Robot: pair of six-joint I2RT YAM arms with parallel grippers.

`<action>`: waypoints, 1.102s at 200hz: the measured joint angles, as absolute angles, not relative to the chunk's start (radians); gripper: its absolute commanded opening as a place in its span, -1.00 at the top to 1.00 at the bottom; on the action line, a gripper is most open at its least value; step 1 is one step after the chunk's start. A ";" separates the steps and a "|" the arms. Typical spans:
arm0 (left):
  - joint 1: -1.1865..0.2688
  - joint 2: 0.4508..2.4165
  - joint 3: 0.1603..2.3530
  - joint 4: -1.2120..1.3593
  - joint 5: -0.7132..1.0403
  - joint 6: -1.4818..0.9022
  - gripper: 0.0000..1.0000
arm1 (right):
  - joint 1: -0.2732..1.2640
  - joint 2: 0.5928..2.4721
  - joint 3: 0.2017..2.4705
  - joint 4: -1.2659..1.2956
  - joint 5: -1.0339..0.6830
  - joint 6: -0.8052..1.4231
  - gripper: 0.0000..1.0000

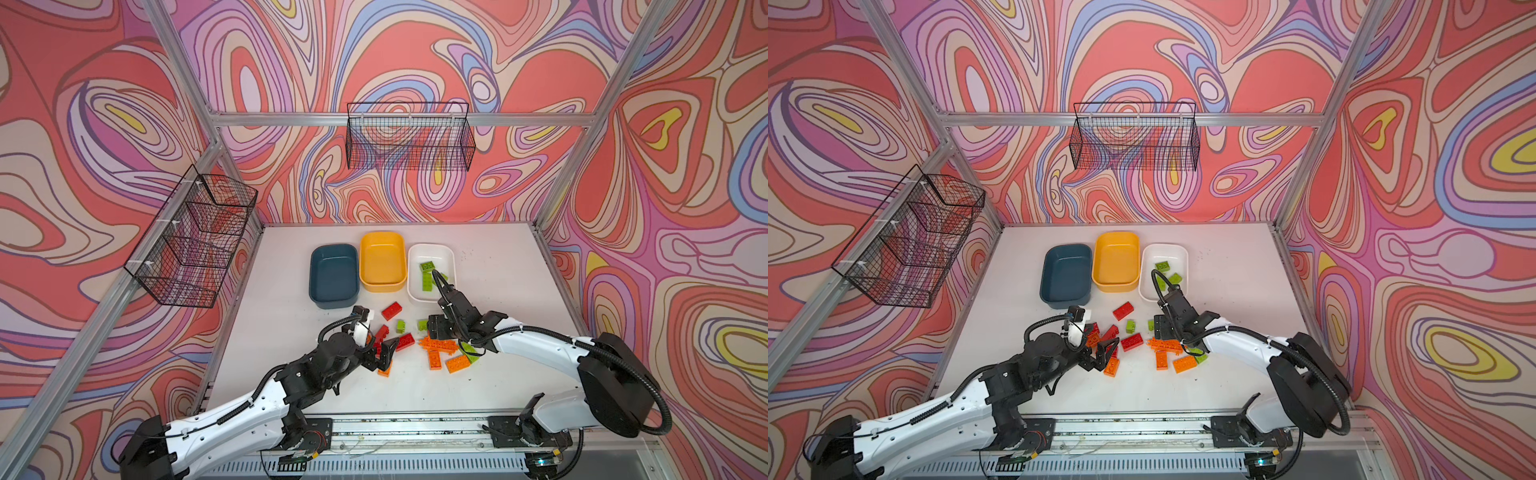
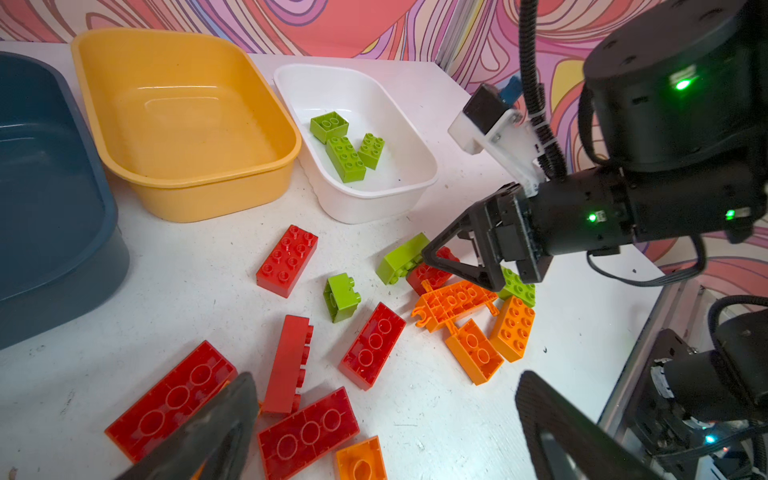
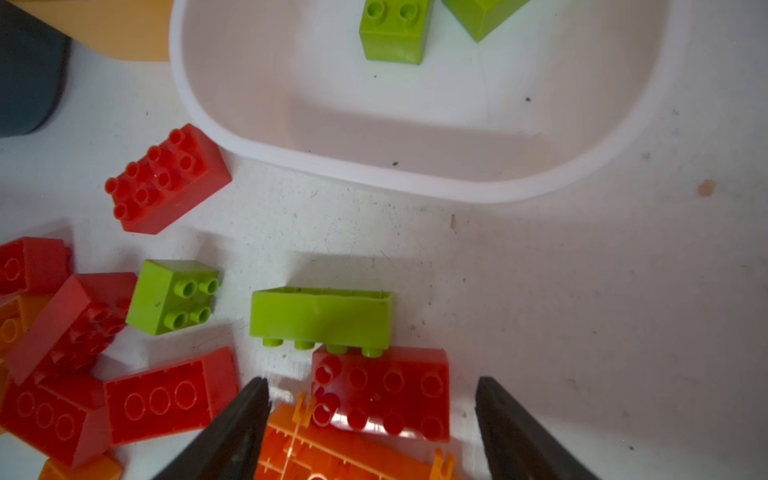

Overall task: Sort the legos into containers by color
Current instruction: 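Reach the right gripper back to the pile and grasp a lime-green brick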

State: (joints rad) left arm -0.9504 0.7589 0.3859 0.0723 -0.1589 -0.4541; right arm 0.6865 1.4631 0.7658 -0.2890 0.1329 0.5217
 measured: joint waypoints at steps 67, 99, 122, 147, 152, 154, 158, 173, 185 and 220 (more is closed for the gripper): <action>-0.950 0.735 0.362 0.009 -0.191 -0.468 -1.00 | 0.704 1.614 0.862 -0.228 0.131 0.519 -0.51; -0.950 0.735 0.357 0.002 -0.197 -0.468 -0.99 | 0.713 1.676 0.887 -0.223 0.134 0.521 -0.40; -0.950 0.735 0.348 0.001 -0.205 -0.466 -1.00 | 0.718 1.682 0.891 -0.219 0.141 0.527 -0.39; -0.950 0.735 0.339 0.001 -0.210 -0.464 -1.00 | 0.727 1.691 0.899 -0.219 0.150 0.535 -0.36; -0.950 0.735 0.338 0.000 -0.211 -0.464 -1.00 | 0.728 1.693 0.901 -0.218 0.154 0.537 -0.36; -0.950 0.735 0.338 0.000 -0.211 -0.464 -1.00 | 0.730 1.695 0.902 -0.217 0.154 0.537 -0.36; -0.950 0.735 0.337 0.000 -0.211 -0.463 -0.99 | 0.731 1.697 0.904 -0.217 0.157 0.538 -0.36; -0.950 0.735 0.337 0.001 -0.212 -0.459 -1.00 | 0.735 1.702 0.908 -0.216 0.161 0.541 -0.41; -0.950 0.736 0.337 0.000 -0.214 -0.456 -1.00 | 0.737 1.707 0.913 -0.216 0.163 0.544 -0.46; -0.950 0.741 0.337 0.000 -0.217 -0.455 -0.99 | 0.751 1.719 0.917 -0.237 0.164 0.551 -0.54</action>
